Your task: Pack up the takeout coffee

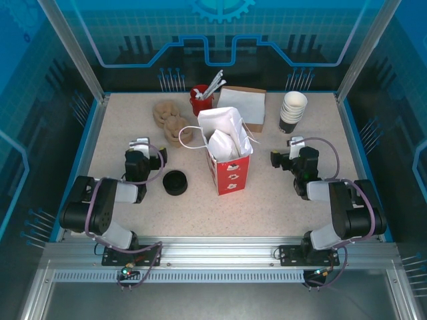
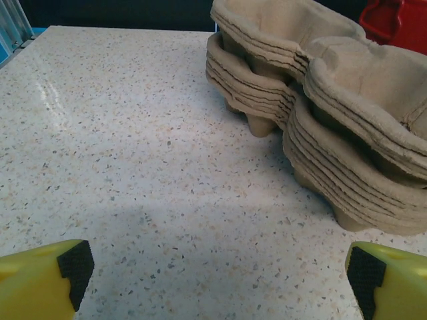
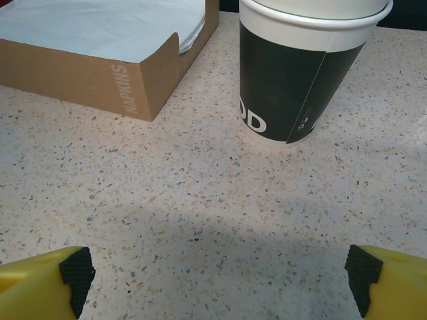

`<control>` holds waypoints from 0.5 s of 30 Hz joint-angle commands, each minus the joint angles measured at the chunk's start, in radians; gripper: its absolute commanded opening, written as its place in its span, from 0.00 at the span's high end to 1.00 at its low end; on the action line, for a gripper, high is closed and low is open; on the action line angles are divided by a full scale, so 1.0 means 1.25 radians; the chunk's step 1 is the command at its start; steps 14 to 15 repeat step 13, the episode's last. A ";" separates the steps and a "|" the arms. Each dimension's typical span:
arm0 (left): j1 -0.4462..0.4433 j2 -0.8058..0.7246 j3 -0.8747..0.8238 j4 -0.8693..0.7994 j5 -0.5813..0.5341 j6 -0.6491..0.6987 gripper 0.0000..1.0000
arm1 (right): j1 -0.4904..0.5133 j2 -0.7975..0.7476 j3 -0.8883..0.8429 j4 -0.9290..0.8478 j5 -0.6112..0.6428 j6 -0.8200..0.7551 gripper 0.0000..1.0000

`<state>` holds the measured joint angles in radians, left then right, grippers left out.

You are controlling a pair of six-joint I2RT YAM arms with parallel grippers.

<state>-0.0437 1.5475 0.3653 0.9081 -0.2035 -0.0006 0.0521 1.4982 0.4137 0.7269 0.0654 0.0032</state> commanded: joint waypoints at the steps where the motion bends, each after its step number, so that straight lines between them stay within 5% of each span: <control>1: 0.008 0.000 0.011 0.008 0.019 -0.002 0.01 | 0.005 0.005 0.014 0.023 -0.017 -0.010 0.00; 15: 0.010 0.000 0.009 0.010 0.022 -0.002 0.01 | 0.004 0.005 0.014 0.023 -0.016 -0.011 0.00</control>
